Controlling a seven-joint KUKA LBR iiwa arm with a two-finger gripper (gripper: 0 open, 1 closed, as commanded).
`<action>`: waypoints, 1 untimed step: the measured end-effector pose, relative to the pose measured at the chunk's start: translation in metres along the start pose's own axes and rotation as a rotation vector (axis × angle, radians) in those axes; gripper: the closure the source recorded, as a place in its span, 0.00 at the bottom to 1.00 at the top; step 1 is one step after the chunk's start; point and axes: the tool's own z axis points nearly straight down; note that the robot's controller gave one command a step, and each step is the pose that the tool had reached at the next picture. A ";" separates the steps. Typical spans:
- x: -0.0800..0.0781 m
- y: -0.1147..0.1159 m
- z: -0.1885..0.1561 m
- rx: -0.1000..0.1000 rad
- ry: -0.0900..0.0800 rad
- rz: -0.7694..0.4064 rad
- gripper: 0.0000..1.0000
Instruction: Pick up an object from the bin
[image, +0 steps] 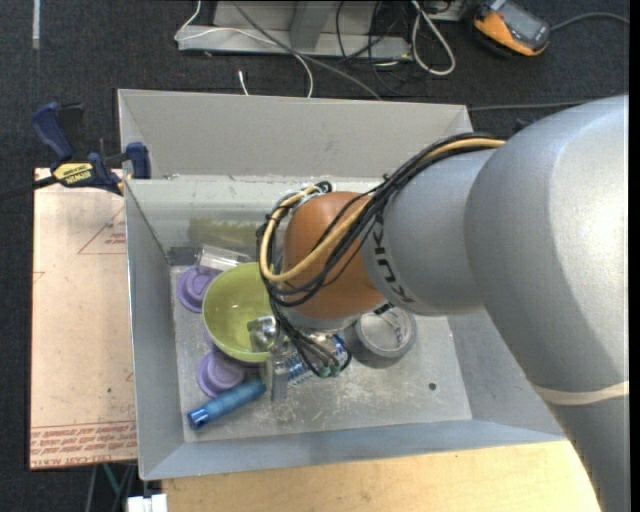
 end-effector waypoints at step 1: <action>-0.014 -0.001 -0.155 0.002 0.002 0.029 1.00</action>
Offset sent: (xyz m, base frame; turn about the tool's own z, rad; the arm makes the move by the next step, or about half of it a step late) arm 0.0000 0.0000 0.0000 0.0000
